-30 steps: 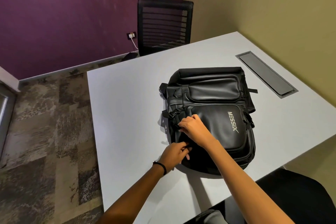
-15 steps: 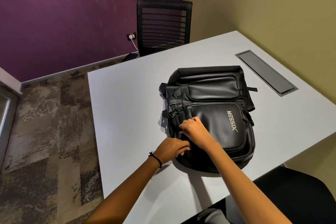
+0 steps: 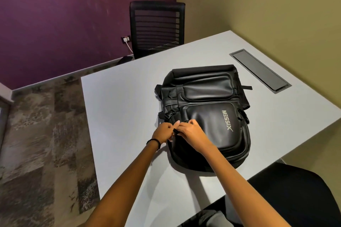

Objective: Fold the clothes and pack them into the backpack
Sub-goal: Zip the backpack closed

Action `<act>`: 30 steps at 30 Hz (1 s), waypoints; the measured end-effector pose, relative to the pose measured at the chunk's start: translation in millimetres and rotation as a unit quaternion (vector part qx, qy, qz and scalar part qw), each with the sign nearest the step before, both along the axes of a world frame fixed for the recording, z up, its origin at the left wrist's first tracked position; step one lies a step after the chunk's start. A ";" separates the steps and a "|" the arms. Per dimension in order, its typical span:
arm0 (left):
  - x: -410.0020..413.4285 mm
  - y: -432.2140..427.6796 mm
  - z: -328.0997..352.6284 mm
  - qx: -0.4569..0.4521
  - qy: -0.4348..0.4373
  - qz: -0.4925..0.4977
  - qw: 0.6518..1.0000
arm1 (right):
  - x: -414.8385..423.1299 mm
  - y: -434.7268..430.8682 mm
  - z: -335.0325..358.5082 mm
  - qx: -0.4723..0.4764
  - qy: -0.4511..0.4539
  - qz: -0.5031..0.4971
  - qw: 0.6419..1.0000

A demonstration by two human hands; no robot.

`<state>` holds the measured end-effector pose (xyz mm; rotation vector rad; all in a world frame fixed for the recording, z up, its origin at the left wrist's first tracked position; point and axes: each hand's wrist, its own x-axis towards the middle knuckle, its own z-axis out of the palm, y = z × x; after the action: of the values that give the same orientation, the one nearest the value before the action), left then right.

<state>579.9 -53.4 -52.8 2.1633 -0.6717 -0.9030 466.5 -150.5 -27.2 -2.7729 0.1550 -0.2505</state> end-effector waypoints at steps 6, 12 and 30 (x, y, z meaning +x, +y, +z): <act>10.5 -13.1 -3.8 0.053 -0.037 -0.021 0.998 | -1.3 2.7 -1.0 0.008 -0.006 0.008 1.000; 1.5 -13.0 -10.1 0.054 -0.079 0.026 0.995 | -5.9 1.6 -6.8 -0.038 0.002 0.032 0.999; -11.1 -10.4 -10.4 0.045 -0.070 0.081 0.993 | -95.5 -1.2 -42.4 -0.052 -0.057 0.011 0.997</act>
<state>568.8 -63.8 -63.2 2.3413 -0.5214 -0.7134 371.0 -151.7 -69.6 -2.8527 0.0855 -0.4220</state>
